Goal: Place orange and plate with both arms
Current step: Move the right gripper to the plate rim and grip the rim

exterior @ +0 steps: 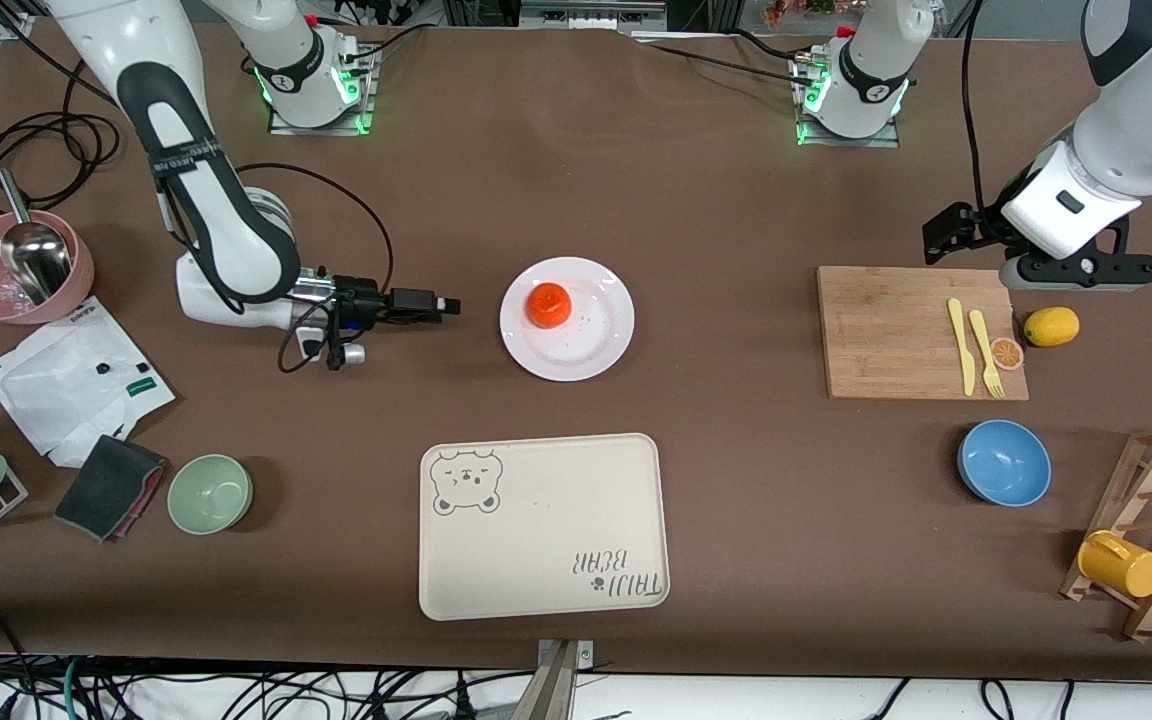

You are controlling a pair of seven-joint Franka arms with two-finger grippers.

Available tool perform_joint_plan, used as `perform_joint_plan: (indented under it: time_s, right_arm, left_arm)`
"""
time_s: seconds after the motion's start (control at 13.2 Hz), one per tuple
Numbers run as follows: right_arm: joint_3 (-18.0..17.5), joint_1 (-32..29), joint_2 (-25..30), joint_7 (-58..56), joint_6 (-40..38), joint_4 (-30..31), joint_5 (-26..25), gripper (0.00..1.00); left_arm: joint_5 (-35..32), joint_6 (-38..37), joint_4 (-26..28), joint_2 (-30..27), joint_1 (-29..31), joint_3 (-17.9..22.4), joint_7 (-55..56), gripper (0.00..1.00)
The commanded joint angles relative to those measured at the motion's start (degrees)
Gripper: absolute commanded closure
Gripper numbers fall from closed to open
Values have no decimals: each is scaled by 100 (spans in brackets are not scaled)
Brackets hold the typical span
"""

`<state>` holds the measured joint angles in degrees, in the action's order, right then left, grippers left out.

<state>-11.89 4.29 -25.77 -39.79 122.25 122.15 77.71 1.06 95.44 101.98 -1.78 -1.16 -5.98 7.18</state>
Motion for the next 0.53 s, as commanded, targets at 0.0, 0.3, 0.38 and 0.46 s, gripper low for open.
perform_joint_plan:
  time_s: [0.0,0.3,0.38,0.46]
  right_arm:
    - [-32,247,-323,-494,263,-103,594,0]
    - [-24,441,-744,-1301,247,-297,1158,0]
    - [-24,432,-807,-1443,212,-332,1158,0]
    - [-24,441,-842,-1488,202,-341,1150,0]
  left_arm:
    - [-123,-87,-161,73,-33,9,-129,0]
    - [-123,-87,-161,73,-33,9,-129,0]
    - [-123,-87,-161,73,-33,9,-129,0]
    - [-123,-87,-161,73,-24,17,-129,0]
